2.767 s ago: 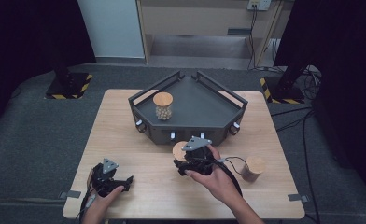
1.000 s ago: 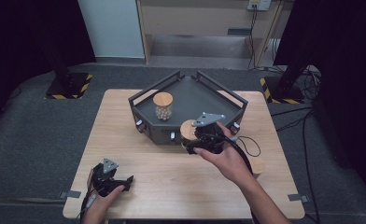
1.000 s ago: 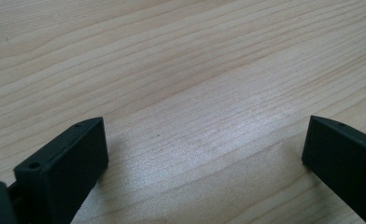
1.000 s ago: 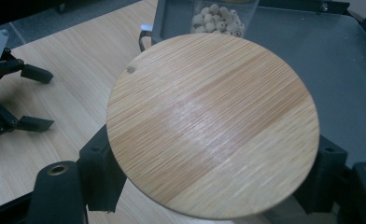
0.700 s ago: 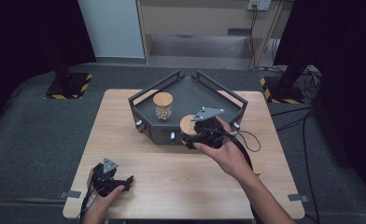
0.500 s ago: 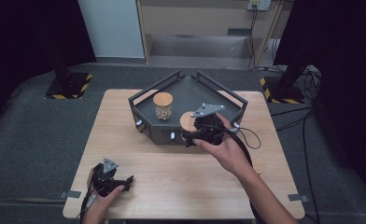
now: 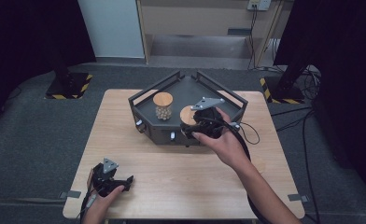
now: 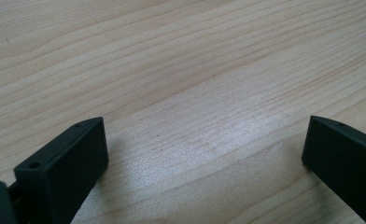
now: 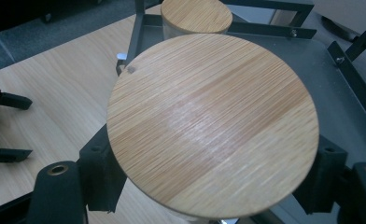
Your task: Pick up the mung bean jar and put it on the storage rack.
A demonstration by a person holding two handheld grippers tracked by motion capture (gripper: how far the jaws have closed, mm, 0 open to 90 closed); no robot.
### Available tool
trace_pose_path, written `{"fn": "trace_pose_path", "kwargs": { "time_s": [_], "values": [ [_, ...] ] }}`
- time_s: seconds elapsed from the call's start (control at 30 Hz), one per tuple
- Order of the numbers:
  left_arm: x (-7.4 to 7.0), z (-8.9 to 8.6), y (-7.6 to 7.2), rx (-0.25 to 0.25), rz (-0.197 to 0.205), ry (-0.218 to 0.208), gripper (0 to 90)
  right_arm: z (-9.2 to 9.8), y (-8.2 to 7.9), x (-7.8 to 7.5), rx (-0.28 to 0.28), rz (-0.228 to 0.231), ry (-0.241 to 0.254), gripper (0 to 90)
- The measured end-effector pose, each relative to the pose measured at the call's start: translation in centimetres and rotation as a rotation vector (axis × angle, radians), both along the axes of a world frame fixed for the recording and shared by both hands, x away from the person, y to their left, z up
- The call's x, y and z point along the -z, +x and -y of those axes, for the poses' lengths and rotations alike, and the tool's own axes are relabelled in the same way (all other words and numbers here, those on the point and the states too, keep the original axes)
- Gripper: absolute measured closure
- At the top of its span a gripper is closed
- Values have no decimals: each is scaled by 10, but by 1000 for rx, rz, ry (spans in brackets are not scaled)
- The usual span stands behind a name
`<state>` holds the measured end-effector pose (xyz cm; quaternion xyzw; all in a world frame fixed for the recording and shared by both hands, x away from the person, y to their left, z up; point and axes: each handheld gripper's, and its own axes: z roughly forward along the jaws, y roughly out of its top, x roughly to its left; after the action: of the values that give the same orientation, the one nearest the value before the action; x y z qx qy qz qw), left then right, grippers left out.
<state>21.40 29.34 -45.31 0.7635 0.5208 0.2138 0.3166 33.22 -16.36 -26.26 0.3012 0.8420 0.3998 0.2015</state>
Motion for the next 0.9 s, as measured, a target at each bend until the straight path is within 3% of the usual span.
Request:
{"fn": "trace_pose_path", "kwargs": {
  "time_s": [0.9],
  "values": [
    [0,0,0,1,0,0,0,-19,37,-9,36,12,-4,256]
  ]
}}
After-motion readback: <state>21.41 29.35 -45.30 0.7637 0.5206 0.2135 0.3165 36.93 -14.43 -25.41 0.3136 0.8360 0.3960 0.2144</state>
